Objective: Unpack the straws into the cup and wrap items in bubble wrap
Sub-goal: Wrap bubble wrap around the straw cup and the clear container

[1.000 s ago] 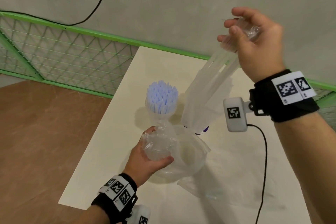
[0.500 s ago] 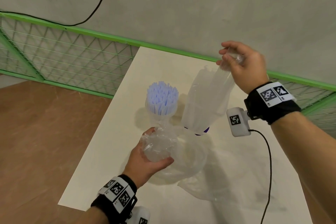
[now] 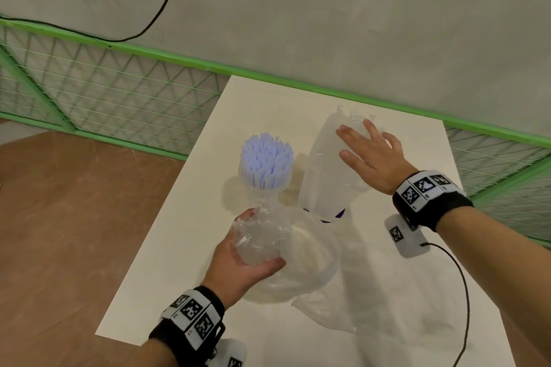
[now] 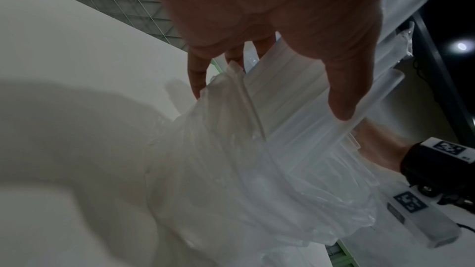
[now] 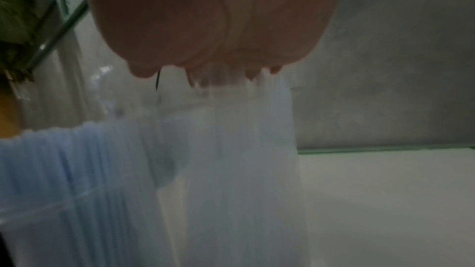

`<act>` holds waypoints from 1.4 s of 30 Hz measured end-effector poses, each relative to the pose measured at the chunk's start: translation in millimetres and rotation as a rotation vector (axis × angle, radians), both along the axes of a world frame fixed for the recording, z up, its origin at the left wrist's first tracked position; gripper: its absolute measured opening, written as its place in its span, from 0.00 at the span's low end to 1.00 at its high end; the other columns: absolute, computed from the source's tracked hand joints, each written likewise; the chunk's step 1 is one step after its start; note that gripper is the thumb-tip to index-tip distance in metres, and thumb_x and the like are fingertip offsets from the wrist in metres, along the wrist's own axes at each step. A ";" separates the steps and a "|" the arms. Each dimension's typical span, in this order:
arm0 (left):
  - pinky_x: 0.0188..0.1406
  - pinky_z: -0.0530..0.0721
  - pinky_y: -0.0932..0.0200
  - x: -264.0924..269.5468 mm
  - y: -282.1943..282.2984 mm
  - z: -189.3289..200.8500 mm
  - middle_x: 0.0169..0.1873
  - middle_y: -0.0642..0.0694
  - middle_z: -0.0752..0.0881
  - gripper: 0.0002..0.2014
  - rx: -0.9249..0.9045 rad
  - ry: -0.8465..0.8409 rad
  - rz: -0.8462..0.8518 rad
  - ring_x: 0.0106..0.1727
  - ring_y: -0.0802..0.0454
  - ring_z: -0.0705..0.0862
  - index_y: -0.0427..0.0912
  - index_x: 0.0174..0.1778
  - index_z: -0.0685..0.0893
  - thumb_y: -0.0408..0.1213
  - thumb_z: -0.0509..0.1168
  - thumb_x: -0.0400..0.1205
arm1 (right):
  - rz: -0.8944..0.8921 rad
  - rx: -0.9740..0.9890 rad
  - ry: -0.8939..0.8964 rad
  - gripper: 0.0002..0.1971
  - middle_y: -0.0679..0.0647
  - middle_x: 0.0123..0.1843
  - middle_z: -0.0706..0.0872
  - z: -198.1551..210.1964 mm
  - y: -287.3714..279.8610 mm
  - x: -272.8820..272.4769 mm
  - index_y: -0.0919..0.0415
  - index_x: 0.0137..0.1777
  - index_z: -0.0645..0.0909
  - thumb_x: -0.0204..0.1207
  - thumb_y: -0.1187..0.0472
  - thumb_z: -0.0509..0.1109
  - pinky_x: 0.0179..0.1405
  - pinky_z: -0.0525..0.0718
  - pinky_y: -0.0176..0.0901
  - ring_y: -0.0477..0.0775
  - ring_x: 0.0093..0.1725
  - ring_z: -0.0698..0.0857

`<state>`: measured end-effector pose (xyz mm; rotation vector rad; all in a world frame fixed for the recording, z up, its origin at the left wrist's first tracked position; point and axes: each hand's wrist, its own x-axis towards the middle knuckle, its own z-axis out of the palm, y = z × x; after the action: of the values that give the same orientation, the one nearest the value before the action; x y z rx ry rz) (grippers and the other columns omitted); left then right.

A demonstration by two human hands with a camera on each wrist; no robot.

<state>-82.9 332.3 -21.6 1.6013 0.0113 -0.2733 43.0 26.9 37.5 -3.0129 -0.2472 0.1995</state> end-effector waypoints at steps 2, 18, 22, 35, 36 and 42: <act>0.51 0.80 0.77 0.3 0.4 -0.2 0.54 0.71 0.86 0.40 0.009 -0.006 -0.003 0.57 0.70 0.85 0.59 0.66 0.76 0.23 0.83 0.64 | -0.015 -0.032 -0.033 0.44 0.38 0.87 0.46 5.9 6.6 -3.1 0.41 0.85 0.50 0.70 0.21 0.35 0.80 0.41 0.66 0.53 0.86 0.37; 0.50 0.79 0.79 1.8 -0.6 0.2 0.53 0.73 0.86 0.39 0.040 -0.008 0.018 0.57 0.72 0.84 0.59 0.65 0.76 0.23 0.83 0.65 | -0.265 -0.154 -0.145 0.33 0.40 0.86 0.47 -6.3 13.8 25.5 0.27 0.77 0.55 0.73 0.32 0.64 0.67 0.62 0.77 0.63 0.83 0.52; 0.52 0.78 0.79 3.2 -1.5 -1.1 0.55 0.73 0.85 0.39 0.045 -0.007 0.017 0.58 0.72 0.84 0.60 0.65 0.77 0.25 0.83 0.65 | -0.276 -0.142 -0.185 0.35 0.47 0.81 0.64 -10.4 7.7 27.0 0.31 0.75 0.61 0.70 0.27 0.65 0.58 0.71 0.67 0.64 0.73 0.67; 0.50 0.78 0.80 5.4 -2.6 -1.0 0.52 0.75 0.85 0.39 0.042 -0.002 0.010 0.56 0.74 0.84 0.62 0.64 0.76 0.24 0.83 0.65 | -0.179 -0.017 -0.331 0.27 0.50 0.86 0.53 22.0 28.9 10.8 0.42 0.81 0.59 0.84 0.37 0.51 0.70 0.59 0.69 0.61 0.84 0.53; 0.51 0.78 0.80 5.6 -2.7 -1.9 0.53 0.73 0.86 0.39 0.042 -0.003 0.011 0.56 0.73 0.84 0.61 0.64 0.77 0.25 0.83 0.65 | -0.102 0.156 -0.394 0.23 0.51 0.82 0.63 30.2 39.7 -2.2 0.46 0.77 0.66 0.83 0.43 0.57 0.68 0.63 0.61 0.59 0.81 0.62; 0.54 0.81 0.74 7.6 -2.7 -8.4 0.54 0.67 0.87 0.39 0.033 -0.008 0.020 0.58 0.67 0.86 0.58 0.66 0.77 0.25 0.84 0.64 | 0.205 0.661 0.074 0.28 0.39 0.62 0.80 16.3 102.2 -102.4 0.48 0.69 0.73 0.69 0.49 0.77 0.53 0.75 0.26 0.41 0.58 0.81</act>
<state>-75.3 329.5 -30.0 1.6341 0.0265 -0.2523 -59.5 129.1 53.7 -2.3209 -0.5019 0.1983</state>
